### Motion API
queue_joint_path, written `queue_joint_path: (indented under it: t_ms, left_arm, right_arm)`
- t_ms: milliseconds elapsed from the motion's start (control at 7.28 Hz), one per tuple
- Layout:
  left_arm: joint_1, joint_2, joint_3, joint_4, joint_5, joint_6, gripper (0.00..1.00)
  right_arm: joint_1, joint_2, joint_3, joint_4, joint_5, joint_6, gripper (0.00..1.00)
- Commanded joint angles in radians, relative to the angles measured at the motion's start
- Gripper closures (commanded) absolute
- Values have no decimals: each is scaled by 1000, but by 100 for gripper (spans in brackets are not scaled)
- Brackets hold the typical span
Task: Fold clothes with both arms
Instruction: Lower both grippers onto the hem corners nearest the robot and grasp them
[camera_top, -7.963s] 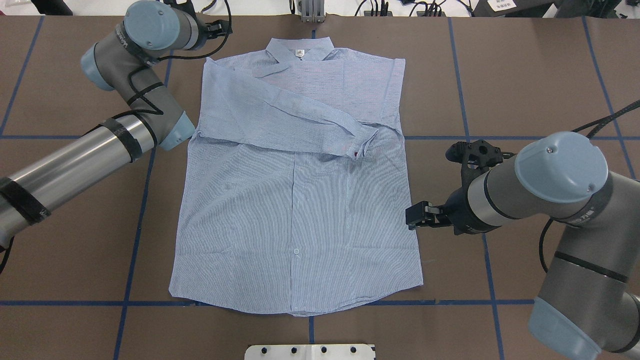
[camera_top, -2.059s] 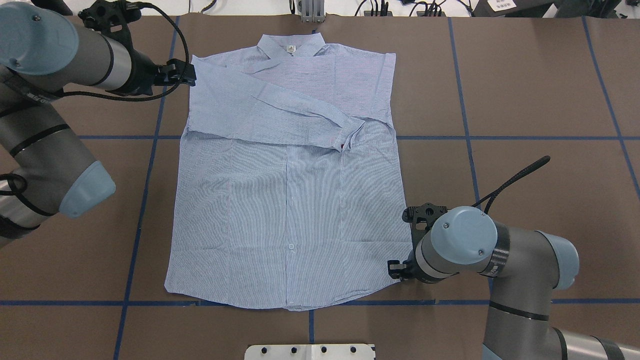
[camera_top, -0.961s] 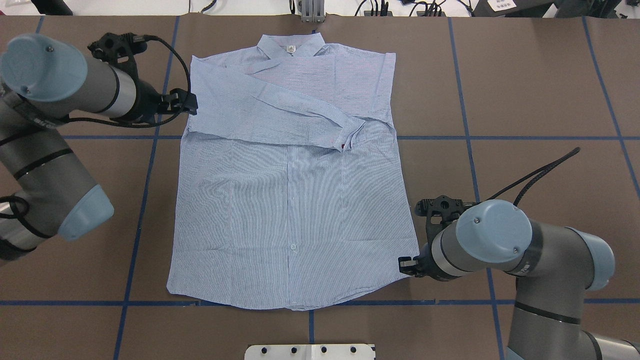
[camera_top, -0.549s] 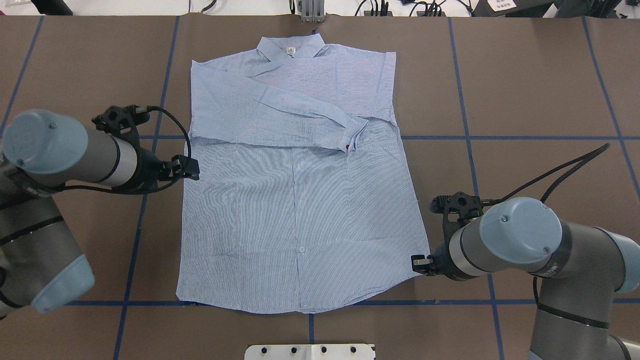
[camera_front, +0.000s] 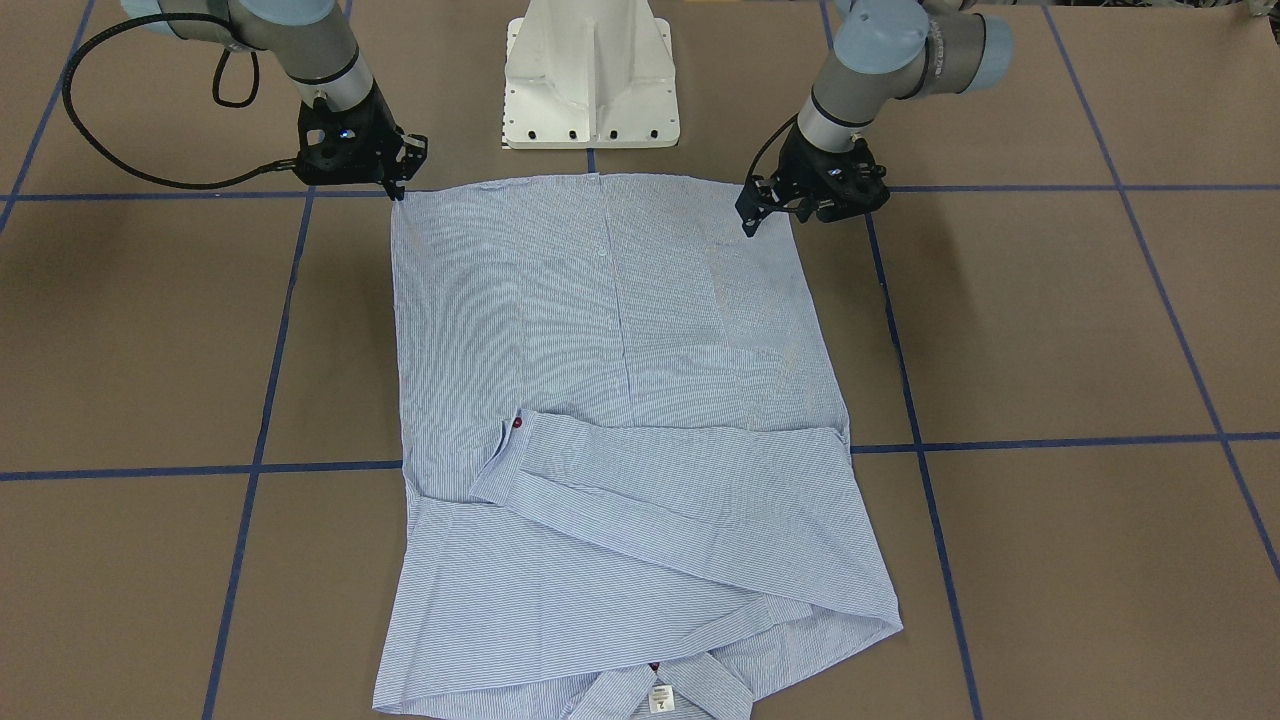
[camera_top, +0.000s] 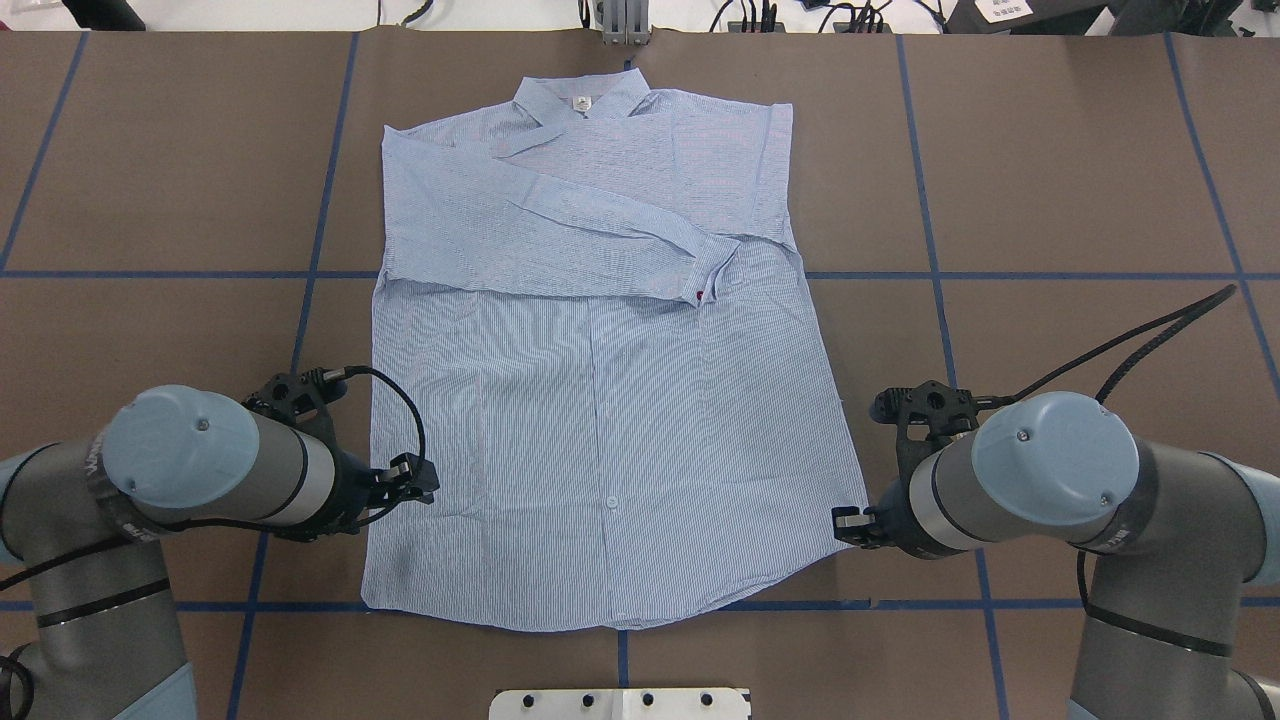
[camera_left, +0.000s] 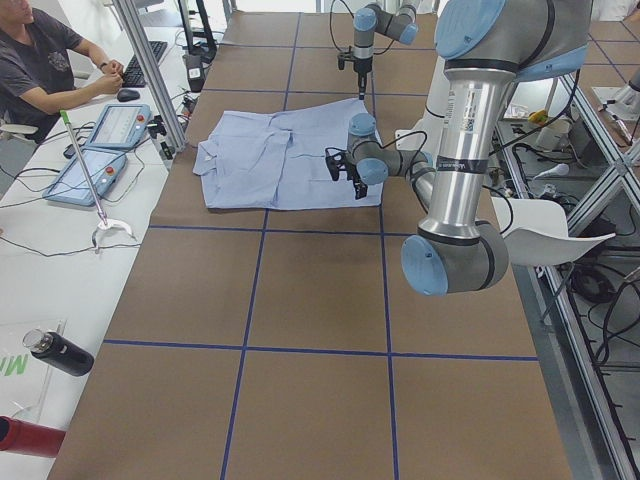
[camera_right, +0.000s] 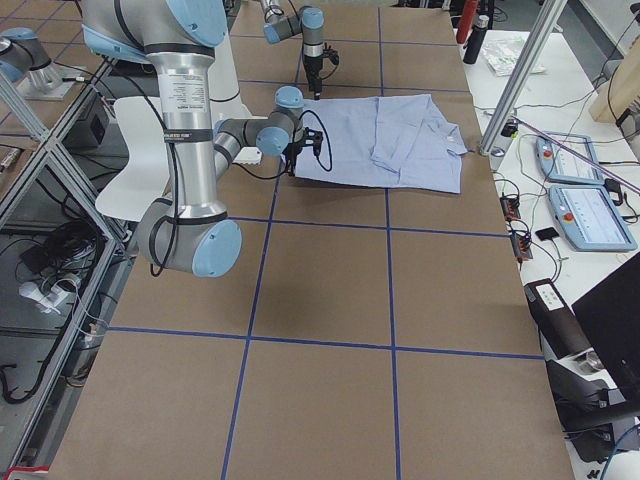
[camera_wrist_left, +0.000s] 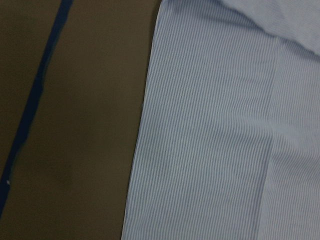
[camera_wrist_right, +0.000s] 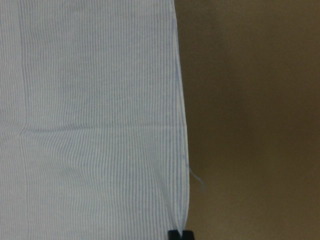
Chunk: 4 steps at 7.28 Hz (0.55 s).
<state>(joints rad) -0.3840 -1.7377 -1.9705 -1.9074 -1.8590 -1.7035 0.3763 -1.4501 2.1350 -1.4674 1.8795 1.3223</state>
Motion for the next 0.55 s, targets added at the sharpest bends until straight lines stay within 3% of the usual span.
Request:
queue_joint_path:
  t_ms: [0, 412]
  left_arm:
    - [63, 26, -1, 1, 27, -63, 14]
    - [80, 44, -1, 1, 29, -67, 21]
  right_arm:
    - [-2, 5, 0, 1, -2, 0, 100]
    - [1, 10, 2, 1, 1, 0, 100]
